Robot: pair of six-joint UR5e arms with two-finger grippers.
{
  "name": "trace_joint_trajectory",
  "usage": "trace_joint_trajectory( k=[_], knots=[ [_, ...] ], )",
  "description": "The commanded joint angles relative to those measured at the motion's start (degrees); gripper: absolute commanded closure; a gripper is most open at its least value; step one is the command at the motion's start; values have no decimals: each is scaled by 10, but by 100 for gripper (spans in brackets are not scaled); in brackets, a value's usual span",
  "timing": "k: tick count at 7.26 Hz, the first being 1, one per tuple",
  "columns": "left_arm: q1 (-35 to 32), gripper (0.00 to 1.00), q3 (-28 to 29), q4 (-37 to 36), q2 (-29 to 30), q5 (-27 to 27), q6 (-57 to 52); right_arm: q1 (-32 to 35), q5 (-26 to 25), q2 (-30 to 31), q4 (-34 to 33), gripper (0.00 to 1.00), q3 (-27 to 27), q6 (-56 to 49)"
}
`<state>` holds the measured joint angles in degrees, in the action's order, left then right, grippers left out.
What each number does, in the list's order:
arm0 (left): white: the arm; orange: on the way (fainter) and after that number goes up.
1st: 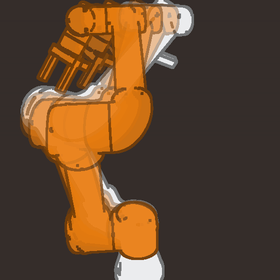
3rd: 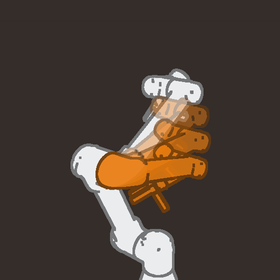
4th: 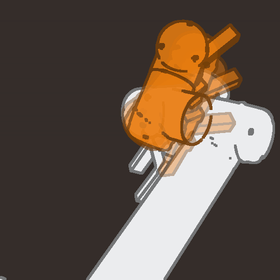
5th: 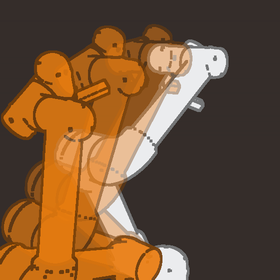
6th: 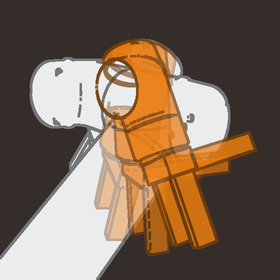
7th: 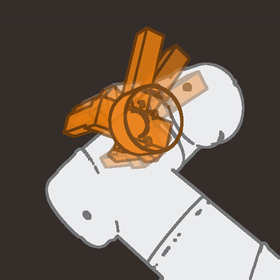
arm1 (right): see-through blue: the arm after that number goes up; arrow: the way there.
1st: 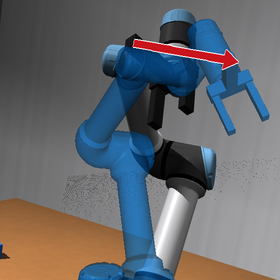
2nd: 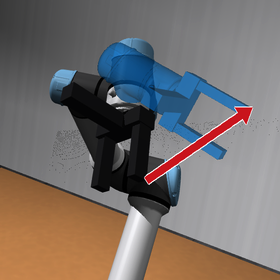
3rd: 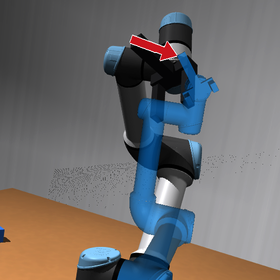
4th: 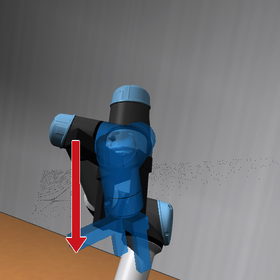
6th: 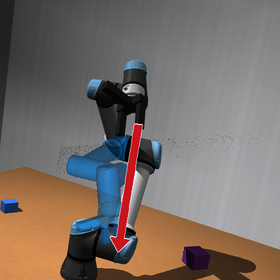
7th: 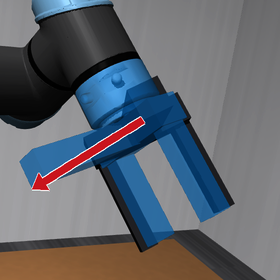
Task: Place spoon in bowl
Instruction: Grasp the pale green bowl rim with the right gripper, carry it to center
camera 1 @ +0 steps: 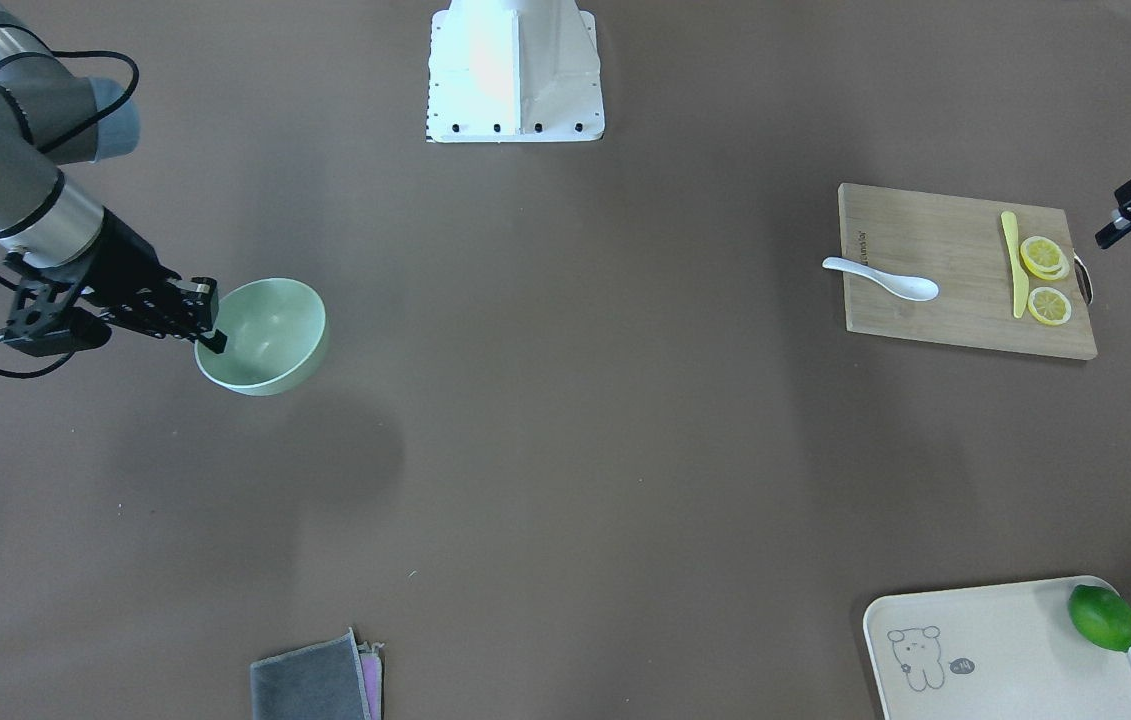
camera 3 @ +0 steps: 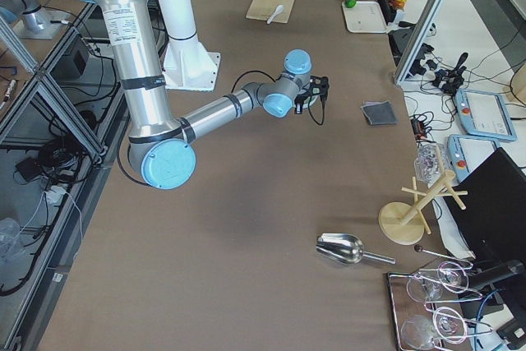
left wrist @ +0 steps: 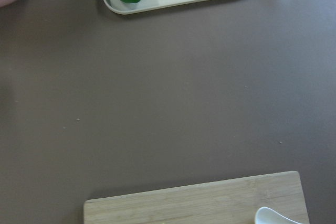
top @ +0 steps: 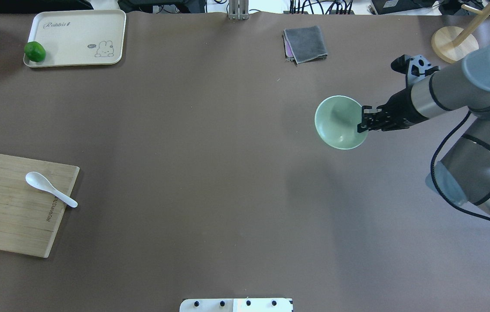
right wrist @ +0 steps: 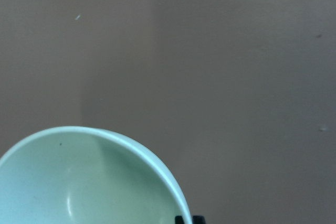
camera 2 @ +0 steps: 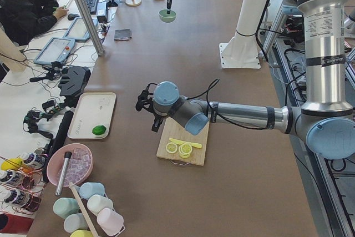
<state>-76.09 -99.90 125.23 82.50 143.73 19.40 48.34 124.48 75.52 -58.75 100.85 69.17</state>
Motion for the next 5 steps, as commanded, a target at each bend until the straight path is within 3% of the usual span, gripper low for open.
trace_joint_trajectory(
  k=[1,3,4,5],
  knots=[
    [57,3,1,6,5,-5,1,-52,-41,-55,-30,100,1,41],
    [77,3,4,6,11,-6,0,-120,-109,-110,-51,100,-6,89],
    [89,3,4,7,15,-5,0,-138,-119,-127,-69,100,-14,91],
    [97,3,6,7,22,-6,0,-172,-168,-137,-72,100,-28,98]
  ],
)
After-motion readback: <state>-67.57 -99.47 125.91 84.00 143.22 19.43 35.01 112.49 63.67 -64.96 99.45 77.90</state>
